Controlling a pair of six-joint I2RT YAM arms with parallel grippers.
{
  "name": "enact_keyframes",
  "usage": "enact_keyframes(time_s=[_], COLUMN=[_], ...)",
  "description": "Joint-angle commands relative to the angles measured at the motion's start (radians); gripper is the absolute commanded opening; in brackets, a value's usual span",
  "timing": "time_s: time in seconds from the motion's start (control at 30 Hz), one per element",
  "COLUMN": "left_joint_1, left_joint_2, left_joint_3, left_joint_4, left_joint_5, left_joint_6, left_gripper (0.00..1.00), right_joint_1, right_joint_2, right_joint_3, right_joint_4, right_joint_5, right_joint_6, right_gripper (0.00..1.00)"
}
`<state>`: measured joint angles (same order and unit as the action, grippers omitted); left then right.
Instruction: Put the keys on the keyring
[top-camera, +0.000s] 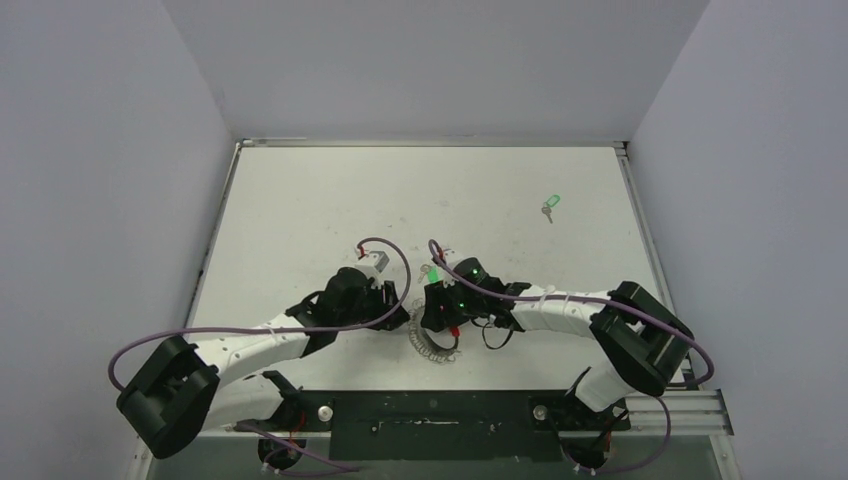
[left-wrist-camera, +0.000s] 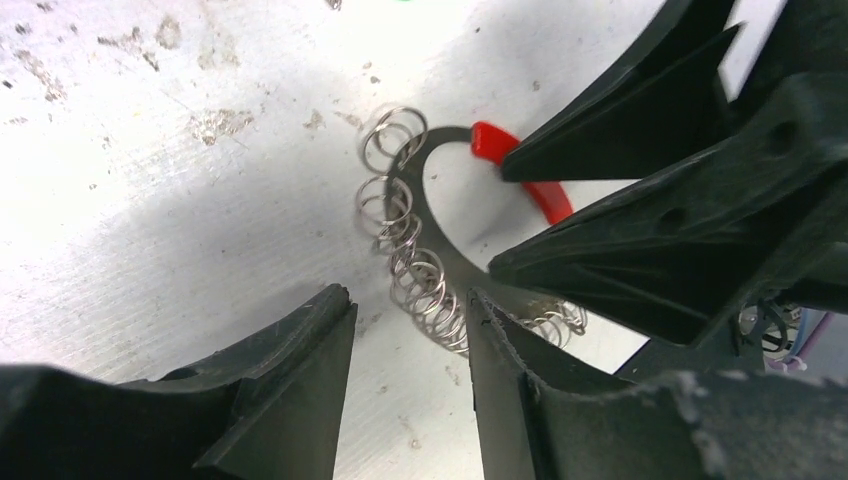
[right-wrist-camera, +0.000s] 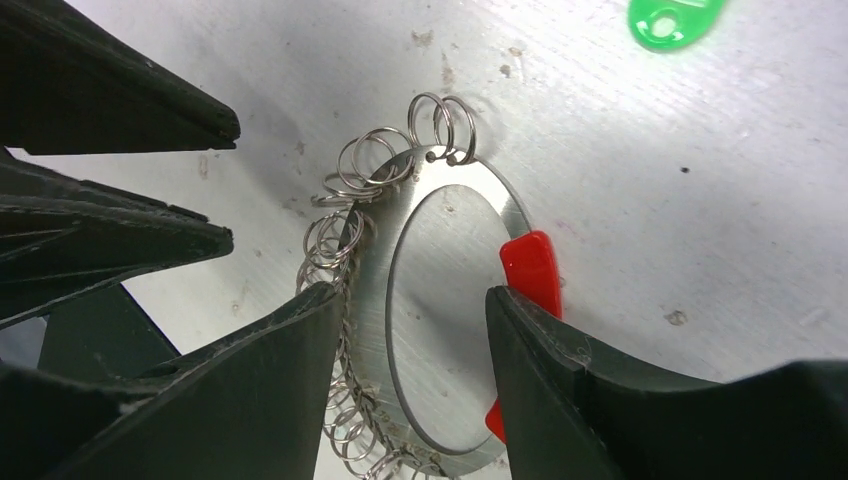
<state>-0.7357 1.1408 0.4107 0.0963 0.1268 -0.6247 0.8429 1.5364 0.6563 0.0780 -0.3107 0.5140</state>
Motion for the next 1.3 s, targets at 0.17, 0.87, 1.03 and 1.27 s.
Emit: enact_keyframes(time_s=[0.17, 0.87, 1.03, 1.27], left_joint_1=[0.009, -0.021, -0.044, -0.054], left_joint_2=[0.151, 0.236, 0.155, 0.035], left_joint_3=[0.082, 0.136, 0.136, 0.104], left_joint_4=[0.045, 0.091, -0.027, -0.090], left_joint_5=[0.045, 0.106, 0.026, -0.002], left_joint_6=[0.018, 0.048, 0.092, 0.129], left_gripper=[0.45, 0.00, 0.00, 0.39], right_joint_1=[-0.037, -0.071, -0.072, -0.073], right_joint_2=[-0.151, -0.173, -0.161, -0.144], right_joint_3=[-0.008, -0.023, -0.003, 0.020], right_joint_4=[-0.111, -0.113, -0.107, -0.097], right_joint_5=[0.069, 0.054, 0.055, 0.035], right_joint_6=[-0.037, -0.036, -0.043, -0.056], right_gripper=[0.56, 0.56, 0.56, 0.57])
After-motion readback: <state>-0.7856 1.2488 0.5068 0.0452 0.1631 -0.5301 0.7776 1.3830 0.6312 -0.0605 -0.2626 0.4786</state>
